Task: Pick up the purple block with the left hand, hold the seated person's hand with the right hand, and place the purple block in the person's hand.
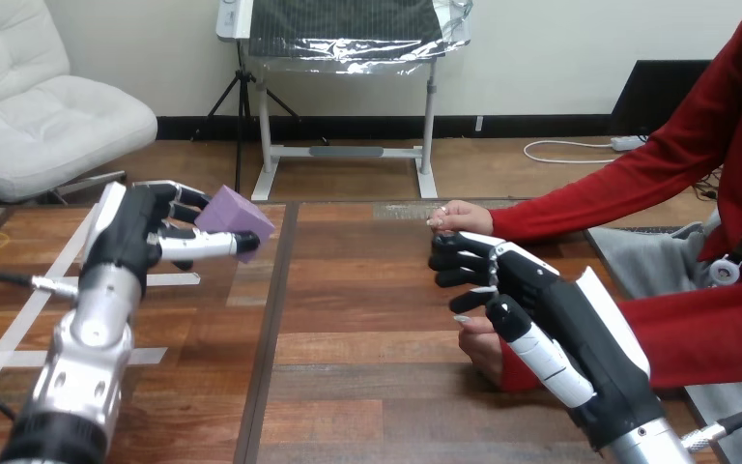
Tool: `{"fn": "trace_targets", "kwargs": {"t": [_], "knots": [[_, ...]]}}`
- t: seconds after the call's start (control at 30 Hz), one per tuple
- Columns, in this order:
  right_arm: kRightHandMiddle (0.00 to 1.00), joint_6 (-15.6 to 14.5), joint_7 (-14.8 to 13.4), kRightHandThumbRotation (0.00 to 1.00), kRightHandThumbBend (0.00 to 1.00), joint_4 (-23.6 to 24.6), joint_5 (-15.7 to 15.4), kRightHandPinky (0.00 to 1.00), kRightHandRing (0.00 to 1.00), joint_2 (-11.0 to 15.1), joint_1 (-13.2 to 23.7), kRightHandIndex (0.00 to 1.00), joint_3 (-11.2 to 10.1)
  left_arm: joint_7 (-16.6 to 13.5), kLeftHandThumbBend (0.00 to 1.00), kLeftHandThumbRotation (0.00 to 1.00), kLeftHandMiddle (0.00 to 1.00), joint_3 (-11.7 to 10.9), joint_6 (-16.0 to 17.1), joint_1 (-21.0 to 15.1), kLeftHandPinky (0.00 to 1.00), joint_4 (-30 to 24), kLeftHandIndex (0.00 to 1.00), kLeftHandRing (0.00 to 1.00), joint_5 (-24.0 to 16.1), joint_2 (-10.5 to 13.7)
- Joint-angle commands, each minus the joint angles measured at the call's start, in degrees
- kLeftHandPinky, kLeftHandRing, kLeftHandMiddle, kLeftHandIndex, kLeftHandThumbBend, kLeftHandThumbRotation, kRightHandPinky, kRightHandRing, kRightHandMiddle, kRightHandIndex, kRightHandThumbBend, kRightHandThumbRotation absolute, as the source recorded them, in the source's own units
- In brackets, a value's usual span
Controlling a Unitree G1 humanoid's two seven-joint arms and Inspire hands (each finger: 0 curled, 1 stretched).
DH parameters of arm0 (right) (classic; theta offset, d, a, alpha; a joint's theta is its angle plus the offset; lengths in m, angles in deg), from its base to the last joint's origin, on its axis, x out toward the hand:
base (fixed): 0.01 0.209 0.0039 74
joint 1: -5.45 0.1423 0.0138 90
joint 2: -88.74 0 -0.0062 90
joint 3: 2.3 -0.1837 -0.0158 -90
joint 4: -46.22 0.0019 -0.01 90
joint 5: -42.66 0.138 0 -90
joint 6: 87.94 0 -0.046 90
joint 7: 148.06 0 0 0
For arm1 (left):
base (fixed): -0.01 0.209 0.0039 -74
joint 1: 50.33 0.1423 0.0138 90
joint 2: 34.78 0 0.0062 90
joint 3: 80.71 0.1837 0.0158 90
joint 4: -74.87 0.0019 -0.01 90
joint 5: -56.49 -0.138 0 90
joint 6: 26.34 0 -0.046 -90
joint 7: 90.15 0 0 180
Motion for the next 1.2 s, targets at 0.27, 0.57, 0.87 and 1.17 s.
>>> {"fn": "trace_targets", "kwargs": {"t": [0.27,0.57,0.87,1.17], "knots": [[0.79,4.59,-3.76,0.9,0.84,-4.4,-3.46,0.67,0.76,4.51,10.39,0.78,-5.06,0.56,0.66,0.0,0.42,-3.36,-1.02,6.21,0.34,-17.65,0.43,0.38,3.81,-2.7],[0.79,5.61,-5.56,0.93,0.83,-6.84,-6.7,0.68,0.75,7.47,12.98,0.79,-6.08,1.29,0.64,0.0,0.41,-4.3,-2.07,9.34,0.34,-22.6,0.43,0.38,5.45,-4.0],[0.79,4.42,-7.32,0.92,0.83,-8.36,-9.81,0.67,0.76,10.55,16.4,0.79,-7.1,2.24,0.61,0.0,0.41,-4.91,-1.59,11.89,0.33,-26.2,0.42,0.37,7.19,-4.84],[0.81,4.76,-8.97,0.9,0.86,-11.0,-11.94,0.68,0.78,13.68,19.88,0.81,-7.62,2.8,0.59,0.0,0.4,-5.54,-1.96,13.88,0.31,-29.18,0.42,0.36,9.05,-5.92]]}}
